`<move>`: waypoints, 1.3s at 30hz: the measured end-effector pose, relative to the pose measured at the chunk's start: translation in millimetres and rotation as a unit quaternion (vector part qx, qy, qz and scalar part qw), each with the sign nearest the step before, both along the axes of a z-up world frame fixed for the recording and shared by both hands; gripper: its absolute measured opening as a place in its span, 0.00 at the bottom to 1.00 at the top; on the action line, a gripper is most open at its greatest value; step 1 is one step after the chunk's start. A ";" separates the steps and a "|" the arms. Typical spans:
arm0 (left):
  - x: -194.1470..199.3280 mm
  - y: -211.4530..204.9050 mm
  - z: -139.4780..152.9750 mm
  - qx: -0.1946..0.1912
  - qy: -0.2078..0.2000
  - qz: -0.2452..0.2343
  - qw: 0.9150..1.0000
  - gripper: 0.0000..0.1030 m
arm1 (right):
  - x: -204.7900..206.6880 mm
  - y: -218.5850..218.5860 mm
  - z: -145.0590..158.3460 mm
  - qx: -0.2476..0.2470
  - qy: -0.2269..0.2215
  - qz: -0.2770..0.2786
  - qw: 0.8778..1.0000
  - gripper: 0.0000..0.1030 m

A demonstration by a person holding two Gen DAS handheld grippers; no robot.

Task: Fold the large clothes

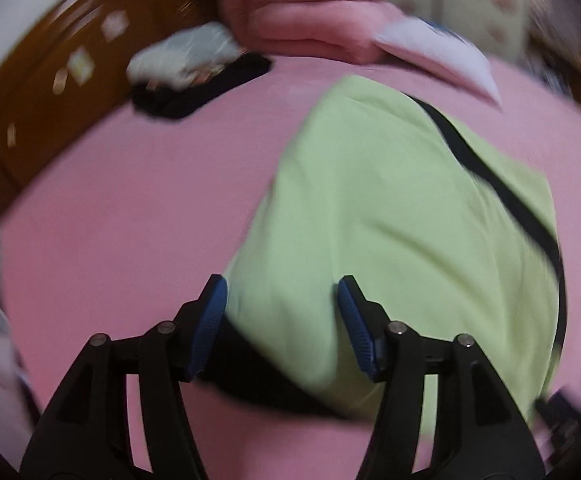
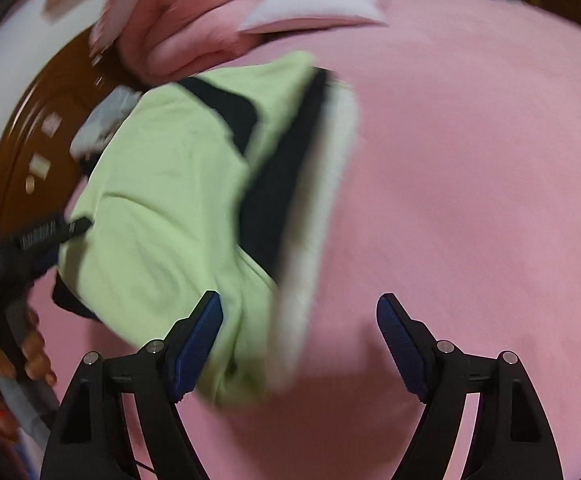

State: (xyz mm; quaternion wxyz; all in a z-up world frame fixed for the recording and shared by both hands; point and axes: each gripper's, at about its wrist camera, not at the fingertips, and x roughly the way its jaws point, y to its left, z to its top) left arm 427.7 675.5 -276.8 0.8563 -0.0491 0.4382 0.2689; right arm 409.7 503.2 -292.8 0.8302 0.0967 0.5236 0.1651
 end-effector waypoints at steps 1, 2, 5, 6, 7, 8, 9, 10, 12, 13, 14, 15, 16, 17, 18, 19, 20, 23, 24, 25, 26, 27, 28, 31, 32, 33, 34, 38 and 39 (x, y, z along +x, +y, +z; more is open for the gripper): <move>-6.7 -11.2 -2.2 0.003 0.019 -0.017 1.000 0.61 | -6.3 -10.2 -0.5 -0.006 0.006 -0.011 1.000 0.77; -15.3 -20.5 -2.9 0.007 0.026 -0.026 0.999 0.61 | -16.4 -24.0 -1.4 -0.023 0.011 -0.024 0.999 0.77; -51.8 -52.4 -17.3 -0.026 0.070 -0.034 0.997 0.61 | -45.1 -62.2 -2.0 -0.037 0.023 -0.047 0.998 0.77; -63.1 -61.6 -23.1 -0.041 0.088 -0.026 0.995 0.61 | -56.8 -78.7 -2.9 -0.040 0.033 -0.060 0.997 0.77; -77.1 -71.1 -32.9 -0.064 0.110 -0.012 0.992 0.61 | -72.7 -99.7 -4.8 -0.042 0.040 -0.071 0.996 0.77; -93.8 -82.3 -41.0 -0.086 0.124 0.003 0.989 0.61 | -86.5 -118.5 -5.8 -0.046 0.051 -0.088 0.994 0.77; -107.5 -93.6 -47.5 -0.106 0.137 0.018 0.985 0.60 | -96.4 -134.2 -4.2 -0.046 0.057 -0.098 0.992 0.77; -116.2 -102.0 -51.5 -0.118 0.145 0.032 0.982 0.58 | -111.0 -152.2 -5.1 -0.047 0.061 -0.110 0.991 0.77; -149.2 -139.3 -55.8 -0.156 0.146 0.061 0.975 0.58 | -140.6 -187.6 -7.0 -0.045 0.066 -0.135 0.988 0.77; -161.8 -158.3 -55.8 -0.170 0.141 0.061 0.973 0.58 | -156.8 -206.2 -8.0 -0.042 0.065 -0.146 0.986 0.77; -172.0 -176.4 -55.6 -0.177 0.141 0.055 0.972 0.58 | -171.8 -223.1 -8.4 -0.042 0.065 -0.157 0.985 0.77; -184.3 -202.6 -55.0 -0.176 0.146 0.044 0.973 0.58 | -185.5 -237.4 -9.8 -0.045 0.067 -0.164 0.983 0.77; -195.4 -229.8 -53.6 -0.164 0.151 0.025 0.974 0.58 | -202.7 -255.7 -12.0 -0.053 0.071 -0.176 0.981 0.77; -203.8 -250.1 -52.4 -0.152 0.155 0.006 0.976 0.58 | -221.4 -275.0 -12.3 -0.058 0.075 -0.185 0.978 0.77; -213.6 -276.4 -51.1 -0.139 0.162 -0.020 0.977 0.58 | -238.0 -293.4 -11.5 -0.062 0.078 -0.191 0.977 0.77; -221.3 -297.6 -50.8 -0.133 0.173 -0.037 0.975 0.58 | -249.6 -306.6 -10.7 -0.068 0.083 -0.194 0.975 0.77; -232.1 -323.9 -50.1 -0.141 0.188 -0.054 0.970 0.58 | -264.3 -323.7 -8.1 -0.083 0.089 -0.194 0.974 0.77; -270.4 -379.4 -38.4 -0.168 0.179 -0.070 0.967 0.58 | -299.6 -365.9 -3.7 -0.112 0.102 -0.187 0.971 0.77; -277.9 -390.8 -33.0 -0.166 0.176 -0.069 0.968 0.58 | -312.4 -381.1 -2.9 -0.119 0.110 -0.182 0.970 0.77; -287.8 -403.3 -27.9 -0.163 0.172 -0.070 0.969 0.58 | -323.0 -393.4 -2.9 -0.123 0.116 -0.179 0.969 0.78; -298.2 -419.8 -20.6 -0.157 0.167 -0.073 0.971 0.58 | -335.9 -408.8 -1.5 -0.129 0.123 -0.176 0.968 0.78; -308.9 -437.6 -14.6 -0.153 0.164 -0.079 0.971 0.58 | -347.4 -423.3 0.9 -0.132 0.124 -0.174 0.968 0.79; -319.7 -456.0 -8.1 -0.147 0.158 -0.090 0.972 0.58 | -356.6 -434.4 4.2 -0.134 0.121 -0.174 0.968 0.83; -331.1 -491.5 9.7 -0.130 0.137 -0.127 0.974 0.56 | -386.0 -475.5 17.3 -0.146 0.112 -0.166 0.969 0.94; -328.3 -509.3 16.3 -0.124 0.135 -0.142 0.973 0.56 | -394.3 -492.0 21.5 -0.145 0.116 -0.154 0.970 0.94; -327.2 -521.4 21.5 -0.121 0.135 -0.152 0.972 0.56 | -409.8 -511.3 25.8 -0.142 0.118 -0.146 0.972 0.95; -324.3 -537.5 27.9 -0.121 0.134 -0.164 0.970 0.56 | -416.3 -529.5 32.1 -0.136 0.122 -0.132 0.974 0.95; -309.0 -588.2 57.2 -0.127 0.100 -0.178 0.971 0.56 | -434.5 -597.1 73.2 -0.131 0.094 -0.099 0.982 0.97; -302.4 -605.7 64.5 -0.124 0.095 -0.182 0.971 0.56 | -435.0 -614.6 85.4 -0.129 0.086 -0.091 0.984 0.97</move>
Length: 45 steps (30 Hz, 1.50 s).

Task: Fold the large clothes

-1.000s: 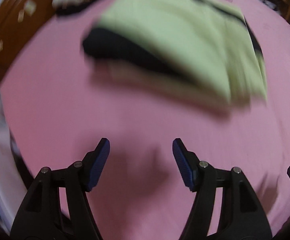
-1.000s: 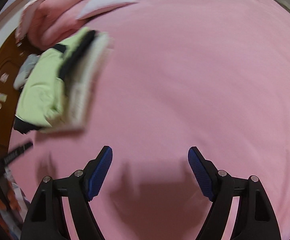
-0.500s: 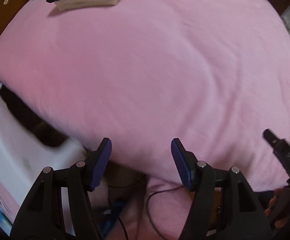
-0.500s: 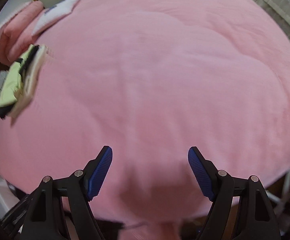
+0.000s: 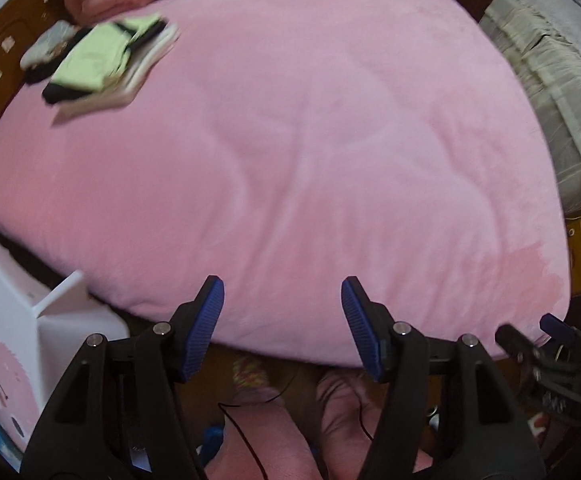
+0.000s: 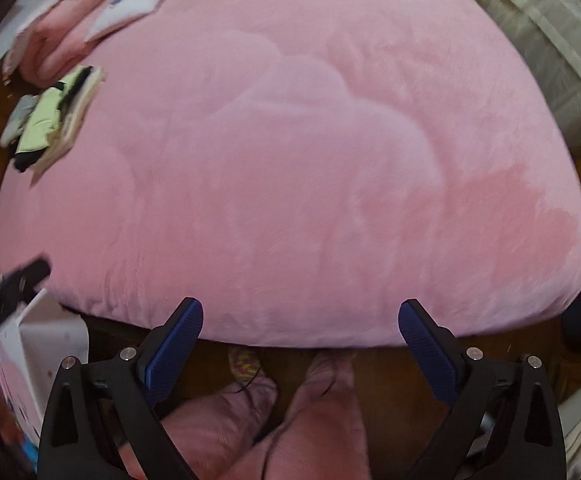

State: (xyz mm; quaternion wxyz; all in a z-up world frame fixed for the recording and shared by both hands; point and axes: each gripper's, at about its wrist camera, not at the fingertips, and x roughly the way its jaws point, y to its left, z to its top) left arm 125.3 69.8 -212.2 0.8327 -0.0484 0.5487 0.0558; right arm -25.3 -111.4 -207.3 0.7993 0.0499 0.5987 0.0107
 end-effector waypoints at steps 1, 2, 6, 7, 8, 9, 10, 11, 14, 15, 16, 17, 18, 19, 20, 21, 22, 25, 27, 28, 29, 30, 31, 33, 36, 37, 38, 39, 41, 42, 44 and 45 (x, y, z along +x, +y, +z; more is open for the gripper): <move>6.2 -14.7 7.1 0.000 -0.002 -0.004 1.000 0.56 | 0.2 -12.0 11.5 0.002 -0.006 0.008 1.000 0.97; 17.0 -33.7 14.9 -0.008 0.001 -0.008 1.000 0.56 | 1.6 -30.4 23.0 0.000 -0.013 0.014 1.000 0.98; 46.4 -91.5 59.8 -0.040 -0.002 -0.046 0.998 0.56 | 11.7 -82.8 61.6 -0.017 -0.032 0.004 0.999 0.98; 49.9 -101.2 71.1 -0.038 -0.008 -0.055 0.998 0.56 | 15.8 -92.7 72.5 -0.016 -0.039 -0.004 0.999 0.98; 54.3 -110.9 83.0 -0.033 -0.014 -0.067 0.997 0.56 | 20.6 -101.5 83.3 -0.016 -0.045 -0.009 0.999 0.99; 55.9 -118.5 94.6 -0.028 -0.017 -0.075 0.997 0.56 | 22.9 -110.3 93.3 -0.014 -0.047 -0.015 0.999 0.99; 56.5 -123.6 104.4 -0.024 -0.020 -0.083 0.996 0.56 | 24.1 -113.7 100.5 -0.011 -0.047 -0.018 0.999 0.99; 56.2 -125.3 111.0 -0.025 -0.023 -0.088 0.996 0.56 | 24.3 -116.7 110.0 -0.007 -0.046 -0.022 0.999 0.99; 43.1 -126.8 135.1 -0.009 -0.037 -0.099 0.994 0.57 | 28.5 -116.3 136.6 -0.008 -0.051 -0.019 0.998 0.99; 39.8 -119.6 138.3 -0.004 -0.039 -0.097 0.994 0.57 | 27.3 -113.0 146.3 -0.008 -0.054 -0.020 0.998 0.99; 37.8 -109.8 139.3 0.002 -0.040 -0.092 0.995 0.58 | 24.3 -105.0 157.6 -0.005 -0.058 -0.022 0.998 0.99; 33.2 -104.3 141.8 0.007 -0.040 -0.083 0.996 0.59 | 21.1 -99.7 165.7 0.001 -0.065 -0.024 0.998 0.99; 29.2 -94.8 142.7 0.010 -0.041 -0.074 0.996 0.59 | 19.4 -92.1 171.8 0.003 -0.069 -0.024 0.997 0.99; 25.1 -81.3 142.9 0.011 -0.043 -0.067 0.997 0.59 | 14.8 -82.6 177.6 0.004 -0.075 -0.021 0.997 0.99; 21.9 -71.8 142.9 0.013 -0.044 -0.062 0.997 0.60 | 12.2 -77.7 180.1 0.001 -0.083 -0.015 0.996 0.99; 19.5 -61.9 144.0 0.015 -0.045 -0.059 0.997 0.60 | 8.6 -70.8 182.1 -0.005 -0.091 -0.008 0.996 0.99; 17.4 -50.9 144.9 0.019 -0.048 -0.054 0.997 0.60 | 5.4 -64.5 183.1 -0.011 -0.093 -0.002 0.996 0.99; 6.6 -23.8 151.2 0.031 -0.066 -0.043 0.996 0.73 | -2.2 -44.0 188.0 -0.035 -0.097 0.009 0.995 0.99; 1.0 -12.3 148.1 0.040 -0.069 -0.044 0.996 0.78 | -9.6 -34.4 188.4 -0.052 -0.100 0.012 0.994 0.99; -1.3 -6.9 145.2 0.038 -0.063 -0.045 0.996 0.78 | -12.1 -30.7 186.9 -0.059 -0.100 0.016 0.993 0.99; -2.8 -3.5 142.7 0.033 -0.056 -0.045 0.997 0.78 | -14.1 -25.9 186.0 -0.066 -0.098 0.022 0.993 0.99; -4.1 1.9 138.6 0.029 -0.046 -0.047 0.997 0.78 | -16.1 -21.6 183.9 -0.068 -0.094 0.026 0.993 0.99; -3.6 6.7 134.4 0.030 -0.041 -0.045 0.998 0.78 | -18.3 -18.3 184.0 -0.067 -0.090 0.027 0.993 0.99; -4.3 17.6 130.0 0.033 -0.037 -0.039 0.998 0.78 | -24.5 -12.7 183.3 -0.064 -0.088 0.025 0.994 0.99; -7.2 25.8 125.7 0.035 -0.043 -0.039 0.998 0.79 | -30.9 -6.8 180.7 -0.060 -0.091 0.022 0.994 0.99; -6.6 26.0 123.0 0.036 -0.044 -0.044 0.997 0.79 | -34.0 -3.7 176.5 -0.054 -0.085 0.019 0.995 1.00; -7.8 27.4 121.2 0.035 -0.042 -0.051 0.997 0.79 | -35.9 -2.4 173.6 -0.046 -0.079 0.016 0.996 1.00; -6.0 26.0 118.6 0.035 -0.041 -0.052 0.997 0.79 | -37.1 0.0 170.0 -0.043 -0.075 0.016 0.996 1.00; -6.3 27.0 117.1 0.034 -0.042 -0.058 0.997 0.81 | -40.5 -0.9 161.2 -0.046 -0.076 0.014 0.996 1.00; -4.9 25.9 116.3 0.035 -0.042 -0.062 0.997 0.83 | -42.2 1.0 161.5 -0.047 -0.079 0.012 0.996 1.00; -4.3 23.2 115.1 0.039 -0.043 -0.073 0.996 0.86 | -46.0 3.7 162.1 -0.050 -0.085 0.007 0.995 1.00; -3.1 21.6 114.5 0.042 -0.042 -0.076 0.995 0.86 | -46.5 3.4 161.3 -0.052 -0.087 0.005 0.995 1.00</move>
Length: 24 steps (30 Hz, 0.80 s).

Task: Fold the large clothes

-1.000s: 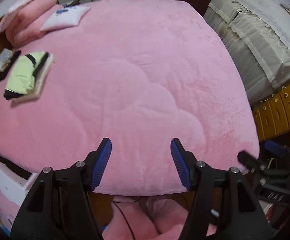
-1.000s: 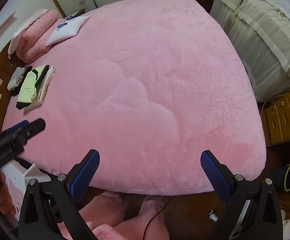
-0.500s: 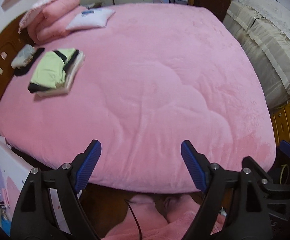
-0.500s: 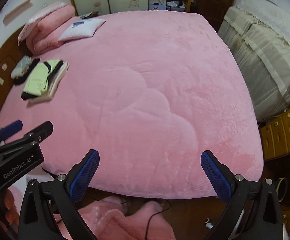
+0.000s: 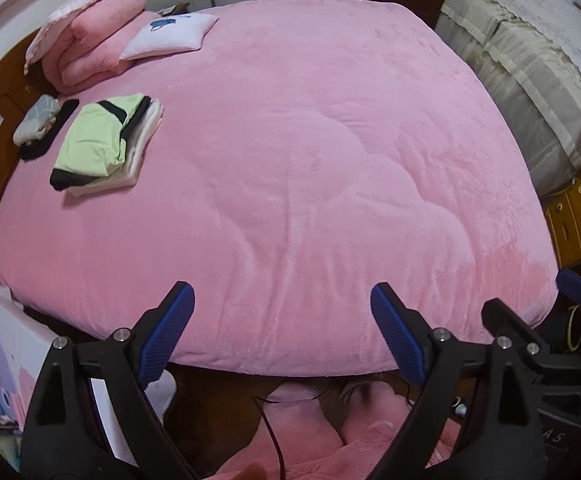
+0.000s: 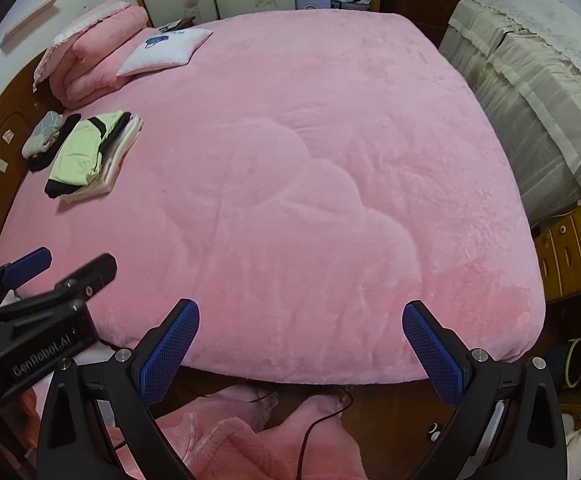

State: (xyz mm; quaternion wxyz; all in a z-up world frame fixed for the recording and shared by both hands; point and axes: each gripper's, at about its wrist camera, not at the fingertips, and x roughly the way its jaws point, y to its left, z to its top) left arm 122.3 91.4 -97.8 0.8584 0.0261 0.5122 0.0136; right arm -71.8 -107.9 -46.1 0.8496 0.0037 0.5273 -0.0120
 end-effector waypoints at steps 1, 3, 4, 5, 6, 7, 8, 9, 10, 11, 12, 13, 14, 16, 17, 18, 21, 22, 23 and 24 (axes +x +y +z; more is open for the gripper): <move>1.3 -0.8 -0.3 -0.001 0.000 -0.003 1.000 0.86 | -0.9 0.7 0.4 -0.001 -0.002 -0.004 1.000 1.00; 3.2 -0.5 -1.7 -0.010 0.003 -0.008 1.000 0.86 | -1.3 2.0 5.5 0.000 -0.004 -0.010 1.000 1.00; 4.6 -1.4 -1.8 -0.011 0.004 -0.010 1.000 0.87 | -0.1 -0.3 7.2 -0.001 -0.007 -0.012 1.000 1.00; 5.7 -1.1 -1.8 -0.011 0.003 -0.012 1.000 0.88 | -1.3 1.7 10.2 -0.001 -0.011 -0.014 1.000 1.00; 6.8 -1.0 -1.4 -0.012 0.002 -0.013 1.000 0.88 | 0.1 -0.2 14.4 -0.003 -0.016 -0.016 1.000 1.00; 7.6 -1.6 -0.7 -0.013 0.000 -0.013 1.000 0.88 | -0.2 0.8 15.9 -0.005 -0.020 -0.017 1.000 1.00; 8.6 -0.9 0.0 -0.015 -0.002 -0.013 1.000 0.89 | 0.0 0.8 16.9 -0.006 -0.024 -0.017 1.000 1.00; 9.5 -0.4 0.7 -0.016 -0.004 -0.014 1.000 0.89 | 1.6 -0.6 19.4 -0.007 -0.026 -0.017 1.000 1.00; 9.9 -1.0 1.9 -0.016 -0.006 -0.013 1.000 0.90 | 2.0 0.9 21.8 -0.009 -0.028 -0.018 0.999 1.00; 11.1 -0.6 3.1 -0.016 -0.010 -0.012 1.000 0.91 | 2.1 2.5 24.1 -0.011 -0.032 -0.018 0.999 1.00; 11.4 -1.0 4.5 -0.017 -0.012 -0.012 1.000 0.92 | 3.2 2.3 26.4 -0.013 -0.035 -0.018 0.999 1.00; 11.6 -1.2 5.8 -0.018 -0.015 -0.012 1.000 0.92 | 3.8 2.2 29.0 -0.015 -0.038 -0.018 0.999 1.00; 12.7 -1.3 7.1 -0.020 -0.018 -0.012 1.000 0.92 | 4.0 3.9 31.7 -0.017 -0.043 -0.018 0.999 1.00; 14.4 -1.8 9.1 -0.021 -0.021 -0.013 0.999 0.92 | 5.0 7.2 36.5 -0.021 -0.050 -0.020 0.998 1.00; 15.7 -2.0 9.4 -0.020 -0.022 -0.014 0.999 0.92 | 5.9 7.9 38.2 -0.022 -0.051 -0.020 0.998 1.00; 16.6 -1.7 9.7 -0.020 -0.022 -0.014 0.999 0.92 | 7.9 6.7 39.4 -0.022 -0.051 -0.019 0.998 1.00; 18.5 -1.2 10.3 -0.020 -0.020 -0.013 1.000 0.92 | 9.1 8.1 38.7 -0.021 -0.049 -0.019 0.998 1.00; 19.2 -0.8 10.5 -0.020 -0.019 -0.013 1.000 0.92 | 9.3 8.6 39.1 -0.021 -0.049 -0.019 0.998 1.00; 19.7 -0.5 10.8 -0.019 -0.019 -0.012 1.000 0.92 | 10.5 8.5 40.2 -0.020 -0.048 -0.018 0.998 1.00; 20.2 -0.5 11.2 -0.018 -0.019 -0.012 1.000 0.92 | 11.2 8.6 41.6 -0.020 -0.047 -0.018 0.999 1.00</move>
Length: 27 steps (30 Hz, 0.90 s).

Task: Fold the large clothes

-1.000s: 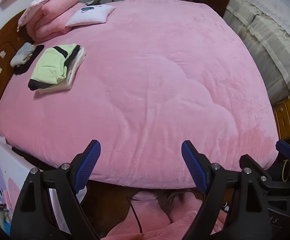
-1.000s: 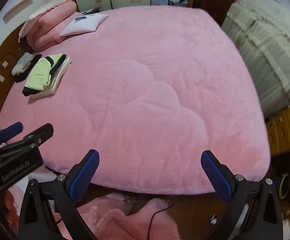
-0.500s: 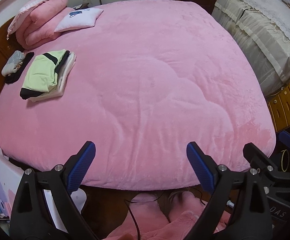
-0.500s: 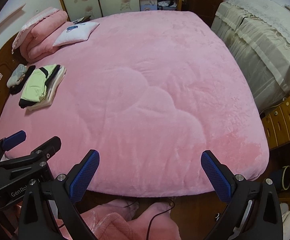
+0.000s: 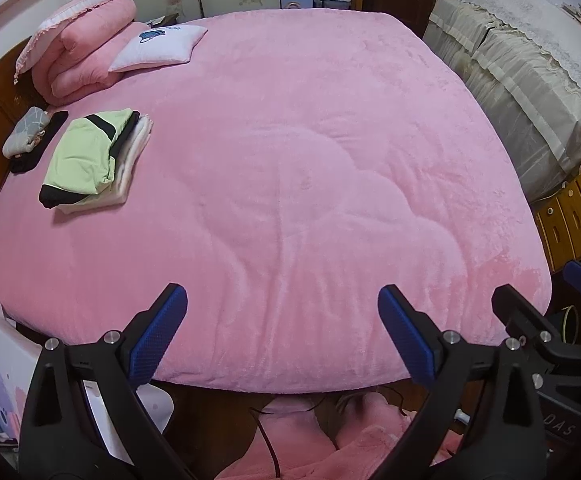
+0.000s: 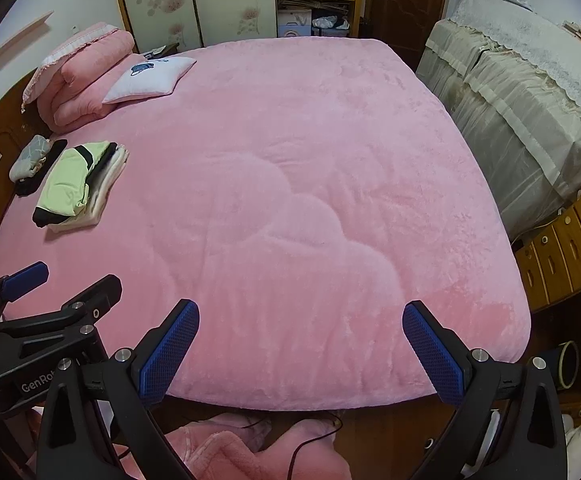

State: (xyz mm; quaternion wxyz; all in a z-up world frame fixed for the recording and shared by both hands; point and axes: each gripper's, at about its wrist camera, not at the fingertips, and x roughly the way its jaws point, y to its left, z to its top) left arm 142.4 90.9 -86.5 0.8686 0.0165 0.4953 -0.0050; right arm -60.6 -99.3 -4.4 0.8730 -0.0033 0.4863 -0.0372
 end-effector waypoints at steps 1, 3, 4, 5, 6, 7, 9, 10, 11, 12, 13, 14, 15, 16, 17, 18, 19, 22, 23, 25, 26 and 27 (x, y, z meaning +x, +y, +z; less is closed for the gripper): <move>0.7 0.2 0.6 0.001 0.000 0.001 1.000 0.92 | 1.0 -1.4 1.3 0.000 0.001 0.001 1.000 1.00; 1.5 1.1 0.3 0.000 0.000 0.001 1.000 0.92 | 1.9 -1.9 3.9 -0.001 0.005 0.002 1.000 1.00; 1.7 1.8 0.4 0.000 0.000 0.001 1.000 0.92 | 3.1 -4.4 5.4 -0.002 0.006 0.003 1.000 1.00; 2.1 2.2 0.8 0.000 0.000 0.002 1.000 0.92 | 3.8 -4.9 6.6 -0.003 0.007 0.004 1.000 1.00; 1.9 2.3 0.4 -0.001 0.001 0.003 1.000 0.92 | 3.9 -6.6 8.0 -0.004 0.009 0.005 1.000 1.00; 1.9 2.6 0.1 -0.001 0.001 0.003 1.000 0.92 | 4.3 -6.1 9.3 -0.005 0.009 0.005 1.000 1.00; 1.8 2.9 -0.1 -0.002 0.002 0.004 1.000 0.92 | 3.3 -5.9 11.3 -0.008 0.010 0.006 1.000 1.00; 1.6 3.6 0.0 -0.002 0.002 0.005 1.000 0.92 | 2.1 -5.7 12.0 -0.010 0.010 0.006 1.000 1.00; 1.8 4.1 0.2 -0.002 0.002 0.005 1.000 0.92 | 0.5 -3.4 12.1 -0.011 0.011 0.006 1.000 1.00; 1.7 4.4 0.4 -0.003 0.001 0.005 1.000 0.92 | 0.4 -3.4 12.5 -0.013 0.012 0.006 1.000 1.00; 1.5 4.7 0.9 -0.004 0.000 0.005 1.000 0.92 | 0.0 -2.7 12.8 -0.014 0.012 0.006 1.000 1.00; 1.6 4.8 1.0 -0.004 -0.001 0.005 1.000 0.92 | -0.2 -1.8 13.8 -0.016 0.011 0.006 1.000 1.00; 1.2 4.8 0.9 -0.005 -0.001 0.006 1.000 0.92 | -1.1 -2.8 14.3 -0.017 0.010 0.007 1.000 1.00; 1.2 4.7 0.9 -0.005 -0.002 0.007 1.000 0.92 | -2.2 -2.3 14.6 -0.018 0.009 0.008 1.000 1.00; 1.6 4.5 0.7 -0.004 -0.002 0.006 1.000 0.92 | -3.1 -1.5 14.8 -0.019 0.009 0.008 1.000 1.00; 0.8 4.0 0.8 -0.005 -0.002 0.008 1.000 0.92 | -3.2 -1.2 15.0 -0.020 0.009 0.007 1.000 1.00; 0.8 4.0 0.7 -0.005 -0.002 0.007 1.000 0.92 | -3.8 -2.3 14.9 -0.019 0.009 0.007 1.000 1.00; 1.0 4.7 1.6 -0.005 -0.004 0.006 1.000 0.92 | -6.5 -0.6 16.1 -0.022 0.006 0.006 1.000 1.00; 1.2 4.6 1.8 -0.004 -0.005 0.006 1.000 0.92 | -7.3 0.2 16.5 -0.023 0.005 0.006 1.000 1.00; 2.0 4.9 2.3 -0.003 -0.006 0.005 1.000 0.92 | -8.6 1.8 16.8 -0.025 0.004 0.005 1.000 1.00; 2.1 4.8 2.3 -0.003 -0.007 0.005 1.000 0.92 | -9.0 2.2 17.4 -0.027 0.003 0.005 1.000 1.00; 2.7 5.0 2.3 -0.002 -0.007 0.004 1.000 0.92 | -9.7 2.6 17.7 -0.027 0.003 0.005 1.000 1.00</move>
